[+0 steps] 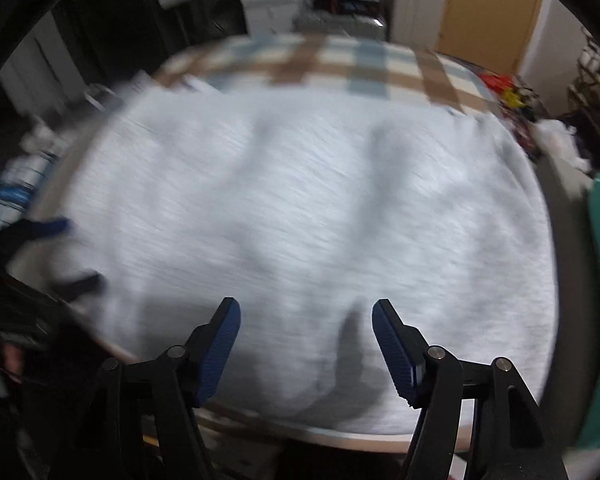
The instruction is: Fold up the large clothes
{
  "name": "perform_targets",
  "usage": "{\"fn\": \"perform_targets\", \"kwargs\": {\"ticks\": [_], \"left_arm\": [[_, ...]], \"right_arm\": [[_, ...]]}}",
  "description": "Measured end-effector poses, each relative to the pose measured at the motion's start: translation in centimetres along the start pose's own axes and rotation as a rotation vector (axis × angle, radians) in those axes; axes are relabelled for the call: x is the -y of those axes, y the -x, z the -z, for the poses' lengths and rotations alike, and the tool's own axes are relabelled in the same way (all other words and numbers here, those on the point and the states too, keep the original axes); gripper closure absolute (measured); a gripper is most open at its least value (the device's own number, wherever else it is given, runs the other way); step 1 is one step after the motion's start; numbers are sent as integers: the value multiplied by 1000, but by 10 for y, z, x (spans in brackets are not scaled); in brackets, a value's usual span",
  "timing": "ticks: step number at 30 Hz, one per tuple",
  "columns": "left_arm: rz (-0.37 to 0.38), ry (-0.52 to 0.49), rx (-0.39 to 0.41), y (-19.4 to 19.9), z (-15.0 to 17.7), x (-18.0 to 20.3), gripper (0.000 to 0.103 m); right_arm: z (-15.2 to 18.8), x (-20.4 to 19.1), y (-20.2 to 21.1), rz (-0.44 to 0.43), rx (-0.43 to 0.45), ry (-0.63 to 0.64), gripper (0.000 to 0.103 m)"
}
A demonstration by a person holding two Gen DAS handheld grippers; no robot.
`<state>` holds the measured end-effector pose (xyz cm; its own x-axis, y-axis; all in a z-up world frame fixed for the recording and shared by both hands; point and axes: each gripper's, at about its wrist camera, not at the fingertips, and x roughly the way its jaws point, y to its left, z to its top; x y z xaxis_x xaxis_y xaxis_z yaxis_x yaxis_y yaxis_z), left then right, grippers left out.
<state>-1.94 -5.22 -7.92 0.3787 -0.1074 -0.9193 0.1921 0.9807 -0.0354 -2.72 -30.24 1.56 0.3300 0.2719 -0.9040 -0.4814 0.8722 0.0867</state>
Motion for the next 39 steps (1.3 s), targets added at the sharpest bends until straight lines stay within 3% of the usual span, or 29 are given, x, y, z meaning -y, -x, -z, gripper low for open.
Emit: {"fn": "perform_targets", "kwargs": {"ticks": [2, 6, 9, 11, 13, 15, 18, 19, 20, 22, 24, 27, 31, 33, 36, 39], "left_arm": [[-112, -41, -65, -27, 6, 2, 1], [-7, 74, -76, -41, 13, -26, 1], [12, 89, -72, -24, 9, -37, 1], [14, 126, -37, -7, 7, -46, 1], [-40, 112, -18, -5, 3, -55, 1], [-88, 106, -75, -23, 6, -70, 1], [-66, 135, -93, -40, 16, -80, 1], [-78, 120, -80, -39, 18, -77, 1], [-93, 98, -85, -38, 17, -74, 1], [-93, 101, -107, -31, 15, -73, 1], [-67, 145, -63, -14, 4, -76, 1], [-20, 155, 24, 18, -6, -64, 1], [21, 26, 36, 26, -23, -24, 1], [49, -22, 5, 10, -37, -1, 1], [109, -59, -15, -6, -54, 2, 1], [66, -124, -50, -20, -53, 15, 1]], "right_arm": [[9, -12, -22, 45, -51, 47, 32], [19, -9, -39, 26, -21, 19, 27], [17, -1, -26, -3, -21, -8, 31], [19, 13, -3, 3, 51, -49, 30], [24, 34, 19, 19, 99, -91, 24], [27, 54, 15, 58, 29, -81, 14], [38, 88, -3, 281, -63, -16, 12], [44, 100, -16, 259, -125, -26, 12], [49, 113, -26, 174, -175, -62, 11], [49, 126, -23, 99, -163, -107, 9], [46, 128, -14, 83, -161, -117, 13], [55, 134, 28, 12, -21, -194, 15], [84, 152, 56, -155, 89, -388, 15], [102, 166, 52, -254, 114, -519, 14], [125, 181, 39, -374, 130, -683, 14], [141, 188, 20, -442, 109, -794, 13]]}}
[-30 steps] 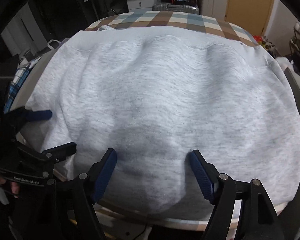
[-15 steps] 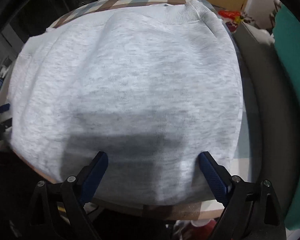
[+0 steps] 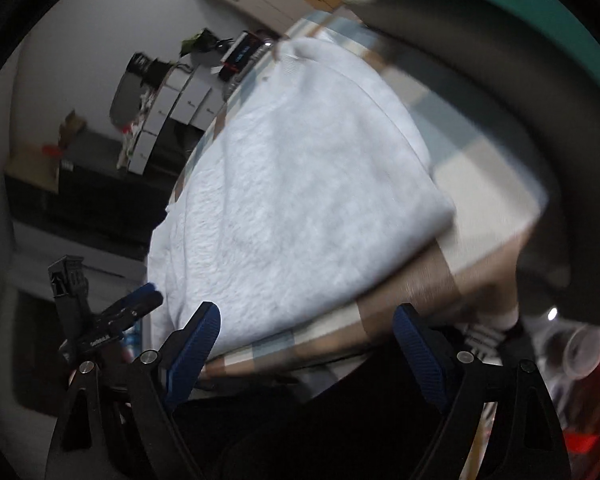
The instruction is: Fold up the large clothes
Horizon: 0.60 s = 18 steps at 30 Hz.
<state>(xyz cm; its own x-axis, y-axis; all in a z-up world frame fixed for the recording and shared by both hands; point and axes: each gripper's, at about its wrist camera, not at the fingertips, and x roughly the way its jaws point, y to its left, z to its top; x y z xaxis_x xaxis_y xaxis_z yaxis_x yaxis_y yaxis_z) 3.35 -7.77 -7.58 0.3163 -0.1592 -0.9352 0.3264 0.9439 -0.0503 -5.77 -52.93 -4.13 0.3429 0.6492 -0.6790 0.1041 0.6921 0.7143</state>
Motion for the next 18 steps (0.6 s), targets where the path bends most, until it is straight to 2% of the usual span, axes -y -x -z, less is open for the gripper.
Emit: {"fn": "perform_targets", "kwargs": {"ticks": [2, 4, 7, 11, 15, 18], "left_arm": [[-14, -30, -28, -19, 3, 5, 1], [26, 1, -10, -21, 6, -2, 1], [80, 22, -7, -21, 7, -14, 1], [81, 12, 32, -16, 13, -19, 1], [92, 9, 28, -11, 16, -23, 1], [101, 4, 29, -10, 18, -24, 1]], "right_arm": [[0, -1, -4, -15, -3, -8, 11], [0, -8, -5, -16, 12, 17, 10], [-6, -21, -21, 4, -26, 13, 10], [-16, -20, -27, 40, -38, -37, 10], [-28, -32, -44, 92, -25, -15, 2], [-38, -38, -54, 121, 5, -6, 1]]}}
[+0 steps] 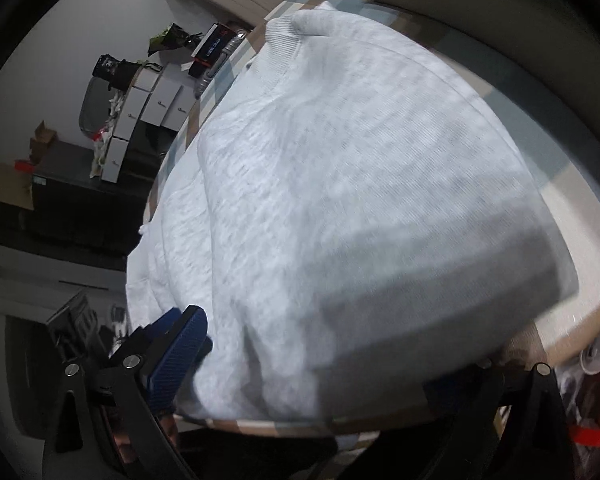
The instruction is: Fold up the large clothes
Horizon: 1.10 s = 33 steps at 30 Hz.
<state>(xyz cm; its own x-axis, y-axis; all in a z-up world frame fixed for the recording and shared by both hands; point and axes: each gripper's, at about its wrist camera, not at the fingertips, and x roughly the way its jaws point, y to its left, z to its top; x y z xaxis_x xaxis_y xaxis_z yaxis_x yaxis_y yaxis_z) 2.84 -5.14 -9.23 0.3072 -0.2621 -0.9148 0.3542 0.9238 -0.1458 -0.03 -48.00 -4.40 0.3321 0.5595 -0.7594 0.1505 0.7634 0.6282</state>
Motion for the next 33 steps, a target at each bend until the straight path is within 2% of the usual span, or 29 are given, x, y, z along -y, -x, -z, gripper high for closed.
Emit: {"fn": "perform_targets", "kwargs": {"ticks": [2, 5, 6, 8, 10, 12, 14, 15, 17, 19, 23, 24, 25, 26, 28, 30, 33], "left_arm": [[4, 1, 0, -5, -5, 2, 1], [14, 2, -3, -11, -10, 2, 1], [17, 0, -2, -11, -10, 2, 1], [26, 3, -2, -11, -10, 1, 1], [36, 6, -4, -11, -10, 0, 1], [34, -4, -3, -10, -9, 2, 1], [31, -5, 2, -9, -7, 4, 1], [33, -5, 3, -8, -7, 5, 1], [22, 5, 10, -8, -6, 5, 1], [26, 5, 9, -7, -6, 5, 1], [30, 16, 14, -5, -6, 5, 1], [32, 20, 15, -5, -7, 5, 1], [34, 25, 16, -5, -7, 3, 1], [37, 30, 16, -5, -8, 2, 1], [39, 28, 14, -6, -8, 2, 1], [35, 25, 15, -6, -8, 3, 1], [37, 22, 22, -6, -8, 3, 1]], "right_arm": [[-2, -5, -4, 28, 21, 6, 1], [1, -21, 4, 68, 84, 60, 16], [5, -33, 13, 45, 125, 90, 19], [10, -51, 24, -12, 162, 148, 19], [15, -67, 30, -13, 203, 212, 19], [16, -65, 21, 17, 204, 209, 13], [13, -48, 4, 110, 163, 121, 13], [10, -43, -2, 116, 134, 94, 14], [6, -35, 1, 96, 158, 52, 14], [2, -30, -2, 115, 154, 39, 15], [-5, -35, -11, 183, 156, 82, 19], [-7, -37, -10, 195, 173, 101, 30], [-8, -38, -8, 216, 199, 117, 47], [-9, -41, -6, 219, 216, 128, 53], [-9, -42, 2, 194, 254, 136, 76], [-6, -40, 10, 153, 280, 157, 80], [6, -63, 23, 132, 351, 285, 85]]}}
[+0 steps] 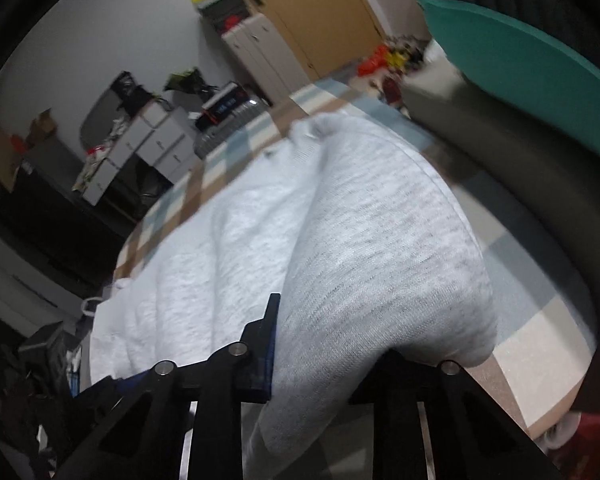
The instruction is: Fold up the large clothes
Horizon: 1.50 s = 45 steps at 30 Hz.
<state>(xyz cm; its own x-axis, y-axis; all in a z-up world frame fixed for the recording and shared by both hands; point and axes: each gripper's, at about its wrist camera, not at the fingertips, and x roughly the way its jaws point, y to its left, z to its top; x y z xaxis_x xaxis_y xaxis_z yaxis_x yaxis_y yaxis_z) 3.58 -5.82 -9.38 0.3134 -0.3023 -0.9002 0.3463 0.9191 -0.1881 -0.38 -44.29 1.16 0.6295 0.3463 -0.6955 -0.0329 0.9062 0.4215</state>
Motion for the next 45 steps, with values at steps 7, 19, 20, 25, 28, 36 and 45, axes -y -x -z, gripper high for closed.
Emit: {"fn": "perform_targets", "kwargs": {"ticks": [7, 19, 20, 25, 28, 36, 45], "left_arm": [[16, -16, 2, 7, 1, -2, 1], [-144, -13, -51, 18, -104, -6, 1], [-182, -27, -110, 0, -115, -7, 1], [-251, -29, -305, -65, -115, -18, 0], [-241, -10, -329, -68, -116, -21, 1], [-169, -71, -252, -31, -153, 22, 11], [-271, -82, -366, -100, -143, 17, 1]], "right_arm": [[10, -38, 11, 41, 71, 204, 80], [6, 53, -31, -35, -171, -259, 49], [7, 53, -32, -32, -173, -260, 47], [5, 63, -39, -44, -186, -282, 39], [4, 69, -41, -49, -177, -303, 37], [6, 70, -30, -78, -153, -330, 44], [8, 79, -31, -112, -177, -370, 46]]}}
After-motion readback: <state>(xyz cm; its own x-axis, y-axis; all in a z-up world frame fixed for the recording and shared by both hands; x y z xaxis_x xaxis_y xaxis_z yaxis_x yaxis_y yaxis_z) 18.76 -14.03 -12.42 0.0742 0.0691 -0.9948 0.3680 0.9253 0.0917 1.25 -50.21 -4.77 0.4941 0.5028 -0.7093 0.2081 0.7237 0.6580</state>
